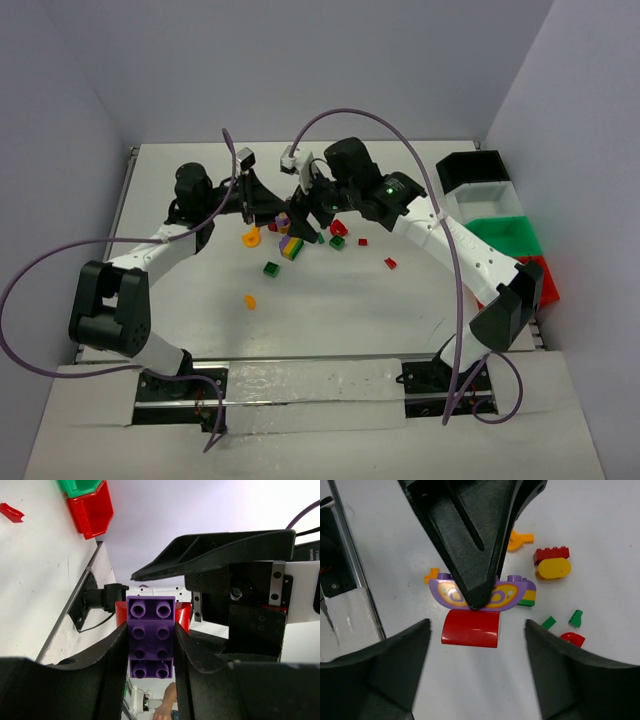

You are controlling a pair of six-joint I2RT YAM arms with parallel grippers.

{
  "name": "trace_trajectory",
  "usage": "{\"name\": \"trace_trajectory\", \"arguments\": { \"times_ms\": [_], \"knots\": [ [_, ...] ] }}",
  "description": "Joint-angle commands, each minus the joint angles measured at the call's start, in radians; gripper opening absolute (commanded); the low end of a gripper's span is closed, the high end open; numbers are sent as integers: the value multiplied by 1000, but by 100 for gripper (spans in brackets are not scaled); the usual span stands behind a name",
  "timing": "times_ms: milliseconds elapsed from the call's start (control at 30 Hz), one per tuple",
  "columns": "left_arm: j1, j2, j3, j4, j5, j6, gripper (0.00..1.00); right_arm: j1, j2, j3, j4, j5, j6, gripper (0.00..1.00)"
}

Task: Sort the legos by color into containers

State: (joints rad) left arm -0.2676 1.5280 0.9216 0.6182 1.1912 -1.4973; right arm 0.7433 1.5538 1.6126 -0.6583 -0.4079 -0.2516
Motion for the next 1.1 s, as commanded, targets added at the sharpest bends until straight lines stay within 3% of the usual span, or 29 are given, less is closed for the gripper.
{"name": "trace_trajectory", "arguments": {
  "times_ms": [0, 100, 133, 333, 600, 833, 933, 1000, 1033, 1067],
  "knots": [
    [-11, -13, 51, -36, 13, 49, 0, 7, 15, 62, -5, 43, 6, 72],
    [-13, -14, 49, -53, 15, 64, 0, 7, 14, 56, 5, 59, 9, 53],
    [-13, -14, 49, -54, 13, 65, 0, 7, 12, 52, 6, 60, 9, 53],
    [-13, -14, 54, -113, 3, 110, 0, 7, -8, 26, 14, 77, 6, 2],
    [57, -17, 61, -157, -34, 160, 0, -8, -122, -134, 40, 137, -51, 0],
    [157, 28, 80, -80, -68, 156, 0, -153, -293, -355, 27, 115, -39, 0],
    [152, 19, 127, -191, -106, 307, 0, -268, -356, -429, 2, 161, -30, 0],
    [138, 3, 215, -393, -169, 564, 0, -390, -416, -489, -26, 242, -31, 0],
    [126, 3, 248, -480, -193, 569, 0, -392, -431, -501, -41, 243, -35, 0],
    [93, 3, 294, -602, -243, 742, 0, -480, -453, -517, -62, 287, -42, 0]
  ]
}}
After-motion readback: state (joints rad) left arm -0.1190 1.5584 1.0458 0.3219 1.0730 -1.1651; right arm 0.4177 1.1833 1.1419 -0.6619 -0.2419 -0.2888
